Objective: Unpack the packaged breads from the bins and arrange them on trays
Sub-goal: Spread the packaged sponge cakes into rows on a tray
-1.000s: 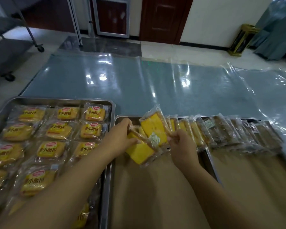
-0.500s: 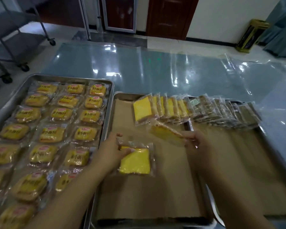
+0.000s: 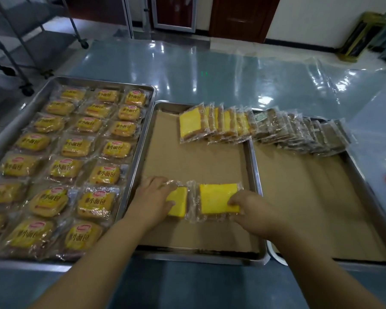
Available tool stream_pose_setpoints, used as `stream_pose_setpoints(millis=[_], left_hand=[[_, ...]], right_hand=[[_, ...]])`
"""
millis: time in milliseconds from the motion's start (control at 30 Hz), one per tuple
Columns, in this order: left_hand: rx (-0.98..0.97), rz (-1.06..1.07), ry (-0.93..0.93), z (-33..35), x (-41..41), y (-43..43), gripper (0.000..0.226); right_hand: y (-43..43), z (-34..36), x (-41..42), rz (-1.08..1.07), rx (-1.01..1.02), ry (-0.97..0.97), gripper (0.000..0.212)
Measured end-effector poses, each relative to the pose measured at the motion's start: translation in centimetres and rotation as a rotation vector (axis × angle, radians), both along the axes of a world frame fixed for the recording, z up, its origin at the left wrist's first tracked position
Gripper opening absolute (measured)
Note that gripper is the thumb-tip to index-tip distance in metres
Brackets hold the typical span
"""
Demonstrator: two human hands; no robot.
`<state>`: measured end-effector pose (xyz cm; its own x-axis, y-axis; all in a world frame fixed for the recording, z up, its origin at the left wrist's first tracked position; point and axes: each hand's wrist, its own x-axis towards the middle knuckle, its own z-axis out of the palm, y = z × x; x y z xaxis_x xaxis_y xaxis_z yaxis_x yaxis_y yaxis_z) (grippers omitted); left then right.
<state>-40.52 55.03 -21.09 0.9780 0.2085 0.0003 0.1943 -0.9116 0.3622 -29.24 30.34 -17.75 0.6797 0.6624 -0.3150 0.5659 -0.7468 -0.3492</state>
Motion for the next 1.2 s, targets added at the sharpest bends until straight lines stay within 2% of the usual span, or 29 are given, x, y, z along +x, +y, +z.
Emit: stream_pose_setpoints(millis=[100, 200, 433, 733, 1000, 1200], left_hand=[[0.037, -0.019, 0.082, -0.7, -0.5, -0.7, 0.045], [0.036, -0.008, 0.116, -1.1, -1.3, -1.3, 0.042], [-0.034, -0.024, 0.097, -0.5, -4.6, -2.1, 0.04], [-0.077, 0.043, 0.036, 0.2, -7.4, -3.0, 0.032], [-0.08, 0.02, -0.014, 1.8, -3.8, -0.7, 0.026], [-0.033, -0.086, 0.031, 2.4, 3.7, 3.3, 0.028]], right_hand=[[2.0, -0.6, 0.0, 0.003, 0.107, -0.086, 0.046], [2.8, -2.1, -0.1, 0.085, -0.025, -0.121, 0.05], [-0.5, -3.4, -2.4, 0.093, -0.022, -0.202, 0.047], [-2.7, -2.1, -4.4, 0.129, -0.059, -0.206, 0.044], [0.5, 0.3, -0.2, 0.011, 0.174, -0.196, 0.032], [5.0, 2.0, 5.4, -0.105, 0.211, -0.214, 0.03]])
